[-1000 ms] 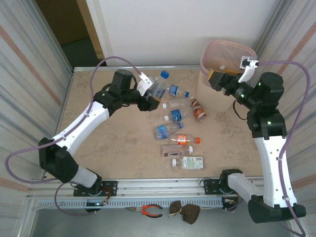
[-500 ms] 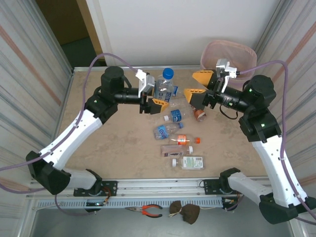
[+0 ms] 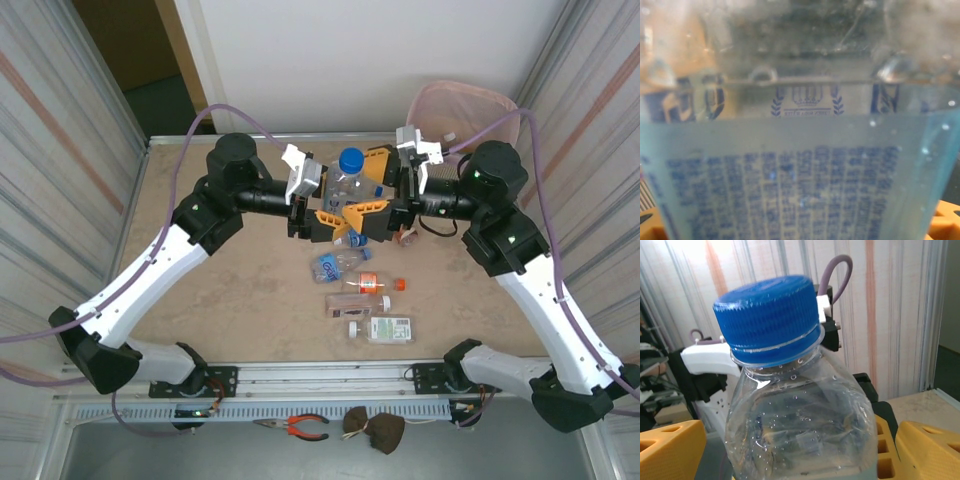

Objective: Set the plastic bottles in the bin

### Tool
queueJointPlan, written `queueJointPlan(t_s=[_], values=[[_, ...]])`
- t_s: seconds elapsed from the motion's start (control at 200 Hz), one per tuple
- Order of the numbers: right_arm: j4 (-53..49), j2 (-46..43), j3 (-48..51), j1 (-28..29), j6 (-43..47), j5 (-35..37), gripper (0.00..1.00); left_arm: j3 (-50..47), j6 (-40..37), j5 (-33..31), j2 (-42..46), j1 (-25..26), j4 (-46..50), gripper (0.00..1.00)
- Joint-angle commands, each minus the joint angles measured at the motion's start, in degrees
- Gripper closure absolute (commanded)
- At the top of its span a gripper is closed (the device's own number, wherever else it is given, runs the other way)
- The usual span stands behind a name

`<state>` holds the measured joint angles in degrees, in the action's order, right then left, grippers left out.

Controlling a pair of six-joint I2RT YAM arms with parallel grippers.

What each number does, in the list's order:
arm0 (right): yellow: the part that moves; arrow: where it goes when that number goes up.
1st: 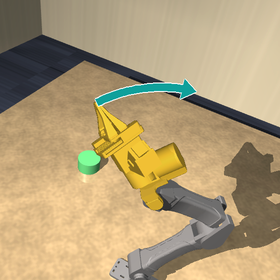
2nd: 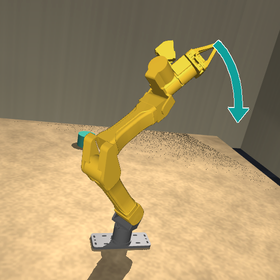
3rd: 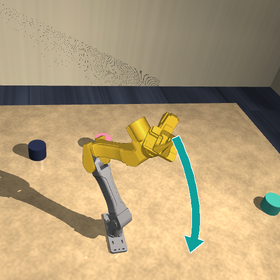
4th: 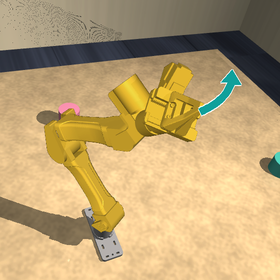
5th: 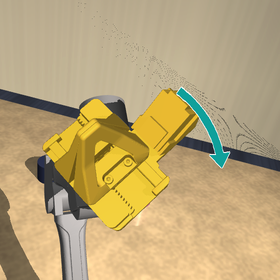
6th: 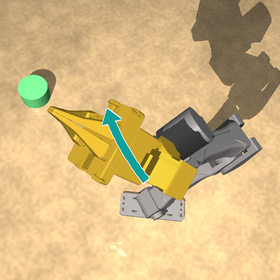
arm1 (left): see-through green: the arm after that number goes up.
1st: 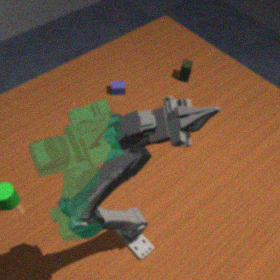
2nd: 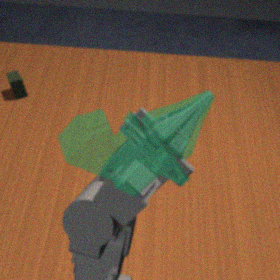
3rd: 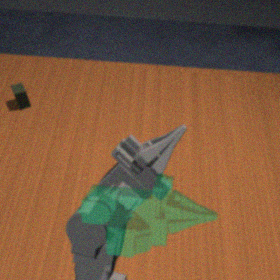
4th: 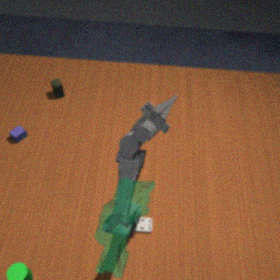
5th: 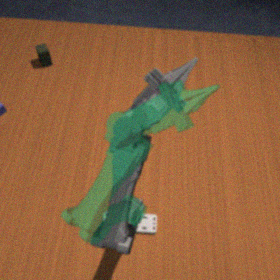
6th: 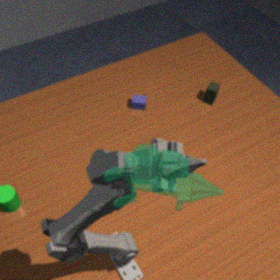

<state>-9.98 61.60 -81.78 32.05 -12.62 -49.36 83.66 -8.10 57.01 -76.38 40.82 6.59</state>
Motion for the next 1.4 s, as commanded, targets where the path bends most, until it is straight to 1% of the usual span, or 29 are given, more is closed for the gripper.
queueJointPlan(t_s=[0.0, 0.145, 0.326, 0.631, 0.832, 0.917, 0.987, 1.052, 1.102, 1.262, 1.398], values=[[-2.1, 0.0, -1.6, 1.0, 5.0, -1.0, 0.05, 2.2, -1.1, 0.7, 1.1, 0.7, -0.1, 0.37], [-2.2, -0.6, -0.5, 2.2, 8.4, 0.2, 0.11, 2.3, -1.1, 0.6, 1.1, 1.0, 0.0, 0.36], [-3.0, -0.4, -0.9, 2.8, 9.8, 0.7, 0.19, 2.3, -1.0, 0.7, 0.8, 1.3, 0.0, 0.36], [-3.5, -0.8, -0.8, 3.0, 10.5, 1.6, 0.32, 2.3, -0.8, 0.6, 0.8, 1.5, -0.2, 0.34], [-3.3, -0.8, -0.8, 3.0, 10.5, 1.8, 0.39, 2.2, -0.8, 0.1, 1.1, 1.5, -0.1, 0.33], [-3.2, -0.7, -0.7, 3.0, 10.4, 2.3, 0.43, 2.3, -0.2, 0.0, 1.0, 1.5, -0.2, 0.33], [-3.3, -0.6, -0.4, 3.0, 10.5, 3.4, 0.48, 1.9, 0.5, 0.0, 0.8, 1.5, -1.0, 0.35], [-3.4, -0.7, -0.3, 3.0, 10.5, 4.2, 0.52, 1.2, 0.9, -0.2, 0.9, 1.4, -2.1, 0.41], [-3.5, -0.6, 0.1, 3.0, 10.5, 3.9, 0.52, 1.0, 0.7, -0.6, 0.9, 1.4, -2.0, 0.42], [-4.8, -0.9, 0.5, 2.7, 10.8, 4.9, 0.52, 1.2, -2.2, -4.8, 0.8, 1.1, 3.7, 0.4], [-5.9, -1.3, 1.1, 1.8, 10.7, 7.9, 0.51, -0.4, -0.3, -8.5, 0.6, -0.6, 6.3, 0.4]])
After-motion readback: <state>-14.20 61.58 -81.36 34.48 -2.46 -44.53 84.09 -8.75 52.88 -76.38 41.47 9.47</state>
